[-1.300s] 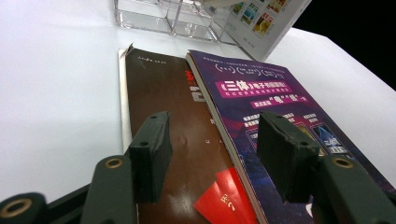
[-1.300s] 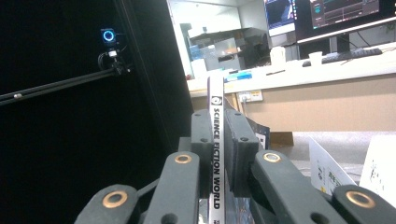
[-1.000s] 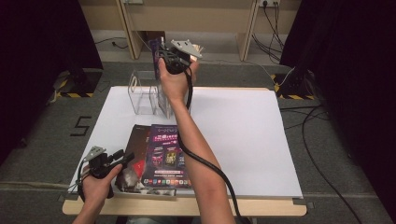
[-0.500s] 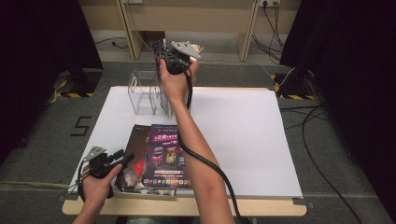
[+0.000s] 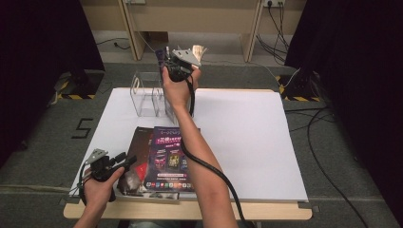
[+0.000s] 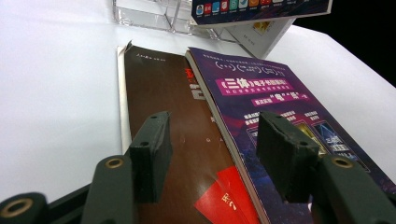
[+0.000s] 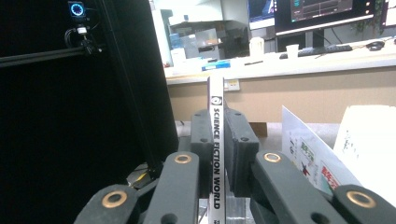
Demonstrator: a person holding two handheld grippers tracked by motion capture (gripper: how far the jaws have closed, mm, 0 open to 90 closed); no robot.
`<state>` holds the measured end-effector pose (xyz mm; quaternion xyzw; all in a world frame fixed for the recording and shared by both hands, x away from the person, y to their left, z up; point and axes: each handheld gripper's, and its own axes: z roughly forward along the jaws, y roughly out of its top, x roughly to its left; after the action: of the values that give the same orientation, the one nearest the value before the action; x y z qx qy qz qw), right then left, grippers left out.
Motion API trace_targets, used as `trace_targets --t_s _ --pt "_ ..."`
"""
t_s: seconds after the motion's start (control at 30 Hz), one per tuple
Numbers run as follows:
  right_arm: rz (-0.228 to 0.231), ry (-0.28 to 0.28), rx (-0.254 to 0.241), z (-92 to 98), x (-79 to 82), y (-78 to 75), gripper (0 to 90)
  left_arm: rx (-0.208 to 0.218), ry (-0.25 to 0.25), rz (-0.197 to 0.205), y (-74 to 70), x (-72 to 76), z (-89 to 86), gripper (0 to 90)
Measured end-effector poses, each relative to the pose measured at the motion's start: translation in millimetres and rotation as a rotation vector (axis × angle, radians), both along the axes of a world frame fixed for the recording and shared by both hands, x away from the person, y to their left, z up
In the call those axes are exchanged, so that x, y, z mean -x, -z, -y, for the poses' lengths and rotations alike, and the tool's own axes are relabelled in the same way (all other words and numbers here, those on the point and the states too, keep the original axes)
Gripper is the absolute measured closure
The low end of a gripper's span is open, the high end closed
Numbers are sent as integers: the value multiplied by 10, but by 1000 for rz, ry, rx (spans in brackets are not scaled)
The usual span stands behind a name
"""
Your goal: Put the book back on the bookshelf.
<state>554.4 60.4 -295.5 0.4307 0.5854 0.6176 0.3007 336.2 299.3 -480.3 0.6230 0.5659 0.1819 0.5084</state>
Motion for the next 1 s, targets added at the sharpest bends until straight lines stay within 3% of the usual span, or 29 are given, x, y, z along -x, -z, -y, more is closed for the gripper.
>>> trace_targets --t_s 0.33,0.6,0.77,1.0 --pt "29 7 27 142 244 66 831 3 -1 0 -1 4 13 444" --pt "-32 -17 49 347 501 220 830 2 0 1 -5 3 44 445" --pt "-24 -29 40 426 650 320 830 -2 2 -1 -1 6 60 445" --pt "-25 -32 32 512 722 367 827 -3 -1 -1 -3 4 45 444"
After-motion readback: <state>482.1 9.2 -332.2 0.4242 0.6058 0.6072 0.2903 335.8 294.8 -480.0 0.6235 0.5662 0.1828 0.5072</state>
